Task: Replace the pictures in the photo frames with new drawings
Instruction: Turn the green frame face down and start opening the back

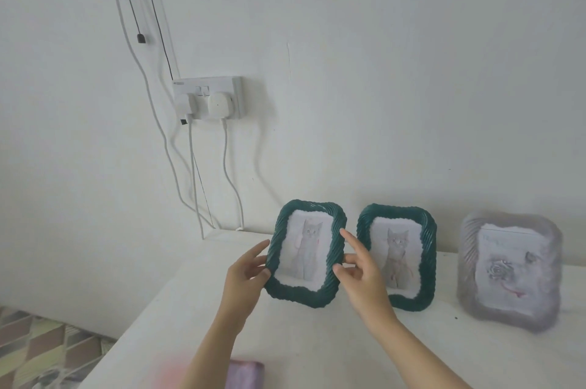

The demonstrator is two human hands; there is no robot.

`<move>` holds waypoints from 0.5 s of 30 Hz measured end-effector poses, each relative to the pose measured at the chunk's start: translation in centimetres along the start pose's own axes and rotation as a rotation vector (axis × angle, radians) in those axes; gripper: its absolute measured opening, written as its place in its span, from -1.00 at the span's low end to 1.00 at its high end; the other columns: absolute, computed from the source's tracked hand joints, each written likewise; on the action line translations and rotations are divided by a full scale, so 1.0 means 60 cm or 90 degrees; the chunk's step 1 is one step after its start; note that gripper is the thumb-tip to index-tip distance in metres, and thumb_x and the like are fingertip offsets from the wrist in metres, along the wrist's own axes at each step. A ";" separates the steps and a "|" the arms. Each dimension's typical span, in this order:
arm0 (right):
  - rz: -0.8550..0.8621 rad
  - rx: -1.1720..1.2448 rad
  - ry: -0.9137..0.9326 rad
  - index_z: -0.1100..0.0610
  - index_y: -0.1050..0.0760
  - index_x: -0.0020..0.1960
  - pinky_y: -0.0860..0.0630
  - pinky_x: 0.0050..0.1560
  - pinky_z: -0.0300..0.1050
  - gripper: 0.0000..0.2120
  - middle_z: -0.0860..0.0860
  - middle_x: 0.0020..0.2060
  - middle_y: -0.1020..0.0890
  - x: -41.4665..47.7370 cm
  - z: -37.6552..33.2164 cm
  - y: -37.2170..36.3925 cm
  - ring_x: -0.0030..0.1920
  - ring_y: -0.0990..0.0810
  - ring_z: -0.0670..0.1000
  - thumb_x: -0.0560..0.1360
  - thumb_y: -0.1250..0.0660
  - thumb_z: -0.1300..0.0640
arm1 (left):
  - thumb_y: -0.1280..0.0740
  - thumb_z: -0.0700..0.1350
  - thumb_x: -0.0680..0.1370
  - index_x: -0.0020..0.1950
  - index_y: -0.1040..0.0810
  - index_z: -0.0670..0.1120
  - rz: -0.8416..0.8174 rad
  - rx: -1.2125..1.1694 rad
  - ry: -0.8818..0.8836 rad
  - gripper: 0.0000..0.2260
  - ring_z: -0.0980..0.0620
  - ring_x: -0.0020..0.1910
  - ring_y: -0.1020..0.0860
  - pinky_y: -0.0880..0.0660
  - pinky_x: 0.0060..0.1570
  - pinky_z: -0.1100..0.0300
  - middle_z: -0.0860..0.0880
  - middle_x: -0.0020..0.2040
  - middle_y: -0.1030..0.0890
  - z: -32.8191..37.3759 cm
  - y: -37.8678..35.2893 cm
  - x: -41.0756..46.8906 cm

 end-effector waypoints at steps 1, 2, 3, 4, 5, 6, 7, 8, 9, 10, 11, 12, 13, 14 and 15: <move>-0.005 0.016 0.003 -0.18 -0.42 0.25 -0.46 -0.20 -0.44 -0.52 0.03 -0.13 -0.52 -0.007 -0.008 0.006 -0.31 -0.49 -0.19 0.49 -0.28 0.31 | -0.20 -0.40 0.50 0.14 -0.54 0.15 -0.010 -0.006 -0.006 -0.53 0.09 -0.08 -0.63 -0.54 -0.16 0.26 0.09 -0.07 -0.69 0.005 0.000 -0.006; -0.010 0.028 0.002 -0.17 -0.45 0.22 -0.45 -0.19 -0.44 -0.55 0.01 -0.15 -0.50 -0.014 -0.015 0.012 -0.33 -0.48 -0.23 0.49 -0.29 0.31 | -0.22 -0.38 0.49 0.14 -0.55 0.15 -0.019 -0.012 -0.011 -0.55 0.04 -0.03 -0.63 -0.55 -0.10 0.18 0.06 -0.04 -0.69 0.008 0.001 -0.011; -0.016 0.039 0.003 -0.16 -0.47 0.20 -0.45 -0.19 -0.44 -0.56 -0.01 -0.17 -0.49 -0.022 -0.022 0.019 -0.34 -0.47 -0.24 0.48 -0.29 0.31 | -0.26 -0.33 0.47 0.15 -0.56 0.14 -0.028 -0.021 -0.015 -0.58 -0.01 0.00 -0.62 -0.56 -0.04 0.11 0.03 -0.01 -0.68 0.011 0.001 -0.018; -0.018 0.053 0.003 -0.15 -0.48 0.19 -0.45 -0.20 -0.42 -0.56 -0.02 -0.17 -0.49 -0.030 -0.030 0.027 -0.34 -0.47 -0.22 0.48 -0.30 0.31 | -0.29 -0.26 0.43 0.17 -0.56 0.13 -0.038 -0.028 -0.017 -0.60 -0.04 0.01 -0.62 -0.56 0.00 0.05 0.01 0.01 -0.68 0.016 0.001 -0.026; -0.017 0.068 0.004 -0.14 -0.48 0.20 -0.46 -0.21 -0.40 -0.56 -0.02 -0.17 -0.51 -0.038 -0.040 0.036 -0.32 -0.47 -0.19 0.47 -0.31 0.32 | -0.29 -0.21 0.39 0.18 -0.55 0.11 -0.048 -0.036 -0.018 -0.59 -0.06 0.02 -0.62 -0.56 0.02 0.02 0.00 0.03 -0.67 0.020 0.000 -0.035; -0.015 0.081 0.005 -0.12 -0.48 0.21 -0.48 -0.20 -0.38 -0.55 -0.02 -0.18 -0.54 -0.047 -0.049 0.044 -0.31 -0.49 -0.16 0.47 -0.31 0.33 | -0.28 -0.19 0.38 0.20 -0.55 0.09 -0.061 -0.046 -0.019 -0.58 -0.08 0.02 -0.62 -0.57 0.01 0.02 -0.01 0.04 -0.67 0.024 -0.003 -0.043; -0.012 0.093 0.009 -0.12 -0.48 0.22 -0.50 -0.18 -0.37 -0.54 -0.02 -0.19 -0.57 -0.057 -0.060 0.053 -0.29 -0.51 -0.15 0.46 -0.31 0.35 | -0.28 -0.19 0.38 0.22 -0.53 0.06 -0.077 -0.053 -0.024 -0.58 -0.08 0.01 -0.63 -0.58 -0.01 0.04 -0.02 0.04 -0.67 0.029 -0.007 -0.051; -0.008 0.104 0.016 -0.11 -0.48 0.21 -0.52 -0.18 -0.36 -0.53 -0.01 -0.18 -0.60 -0.066 -0.072 0.061 -0.27 -0.54 -0.14 0.46 -0.31 0.36 | -0.27 -0.19 0.38 0.23 -0.52 0.03 -0.094 -0.059 -0.025 -0.58 -0.07 0.00 -0.64 -0.58 -0.05 0.08 -0.03 0.04 -0.67 0.033 -0.012 -0.059; -0.002 0.117 0.022 -0.09 -0.48 0.21 -0.53 -0.21 -0.35 -0.53 0.01 -0.17 -0.62 -0.075 -0.084 0.069 -0.26 -0.57 -0.15 0.45 -0.31 0.38 | -0.27 -0.20 0.37 0.23 -0.52 0.01 -0.109 -0.062 -0.018 -0.58 -0.06 -0.01 -0.64 -0.58 -0.08 0.13 -0.03 0.04 -0.67 0.037 -0.018 -0.066; 0.005 0.130 0.026 -0.08 -0.49 0.20 -0.53 -0.26 -0.34 -0.54 0.01 -0.16 -0.63 -0.084 -0.095 0.078 -0.26 -0.59 -0.16 0.45 -0.31 0.39 | -0.27 -0.20 0.37 0.22 -0.52 0.00 -0.123 -0.059 -0.008 -0.58 -0.03 -0.01 -0.64 -0.57 -0.09 0.16 -0.02 0.04 -0.67 0.041 -0.025 -0.074; 0.013 0.133 0.032 -0.07 -0.49 0.19 -0.53 -0.29 -0.34 -0.54 0.00 -0.17 -0.65 -0.092 -0.105 0.085 -0.24 -0.61 -0.16 0.45 -0.32 0.39 | -0.28 -0.19 0.36 0.21 -0.53 0.02 -0.133 -0.050 -0.002 -0.59 0.00 0.00 -0.64 -0.56 -0.07 0.19 0.00 0.05 -0.67 0.045 -0.034 -0.081; 0.022 0.123 0.040 -0.08 -0.49 0.20 -0.54 -0.29 -0.33 -0.54 -0.02 -0.19 -0.67 -0.099 -0.114 0.093 -0.23 -0.62 -0.15 0.44 -0.32 0.38 | -0.31 -0.19 0.38 0.19 -0.53 0.07 -0.139 -0.030 0.001 -0.61 0.06 0.04 -0.62 -0.53 -0.03 0.23 0.05 0.09 -0.65 0.050 -0.044 -0.087; 0.034 0.104 0.049 -0.10 -0.48 0.21 -0.55 -0.27 -0.31 -0.52 -0.03 -0.21 -0.68 -0.106 -0.120 0.100 -0.22 -0.62 -0.12 0.44 -0.34 0.37 | -0.34 -0.18 0.42 0.18 -0.53 0.13 -0.138 -0.004 -0.005 -0.63 0.12 0.08 -0.60 -0.49 -0.01 0.29 0.12 0.13 -0.61 0.055 -0.054 -0.094; 0.048 0.084 0.056 -0.13 -0.47 0.22 -0.56 -0.24 -0.28 -0.50 -0.03 -0.22 -0.69 -0.111 -0.123 0.107 -0.22 -0.62 -0.07 0.43 -0.35 0.36 | -0.34 -0.19 0.48 0.17 -0.51 0.19 -0.129 0.020 -0.020 -0.65 0.18 0.11 -0.56 -0.46 -0.03 0.37 0.19 0.16 -0.56 0.063 -0.065 -0.102; 0.060 0.067 0.062 -0.17 -0.45 0.22 -0.57 -0.21 -0.23 -0.47 -0.02 -0.23 -0.69 -0.116 -0.126 0.112 -0.22 -0.61 -0.01 0.42 -0.36 0.36 | -0.31 -0.21 0.52 0.16 -0.49 0.22 -0.119 0.033 -0.042 -0.65 0.23 0.13 -0.53 -0.44 -0.07 0.43 0.26 0.16 -0.53 0.074 -0.076 -0.110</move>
Point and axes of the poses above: each hand's wrist, its own x-axis towards the middle knuckle, its own y-axis out of the back of the hand, z = x × y, the point moved 2 cm from there along x, towards the middle knuckle
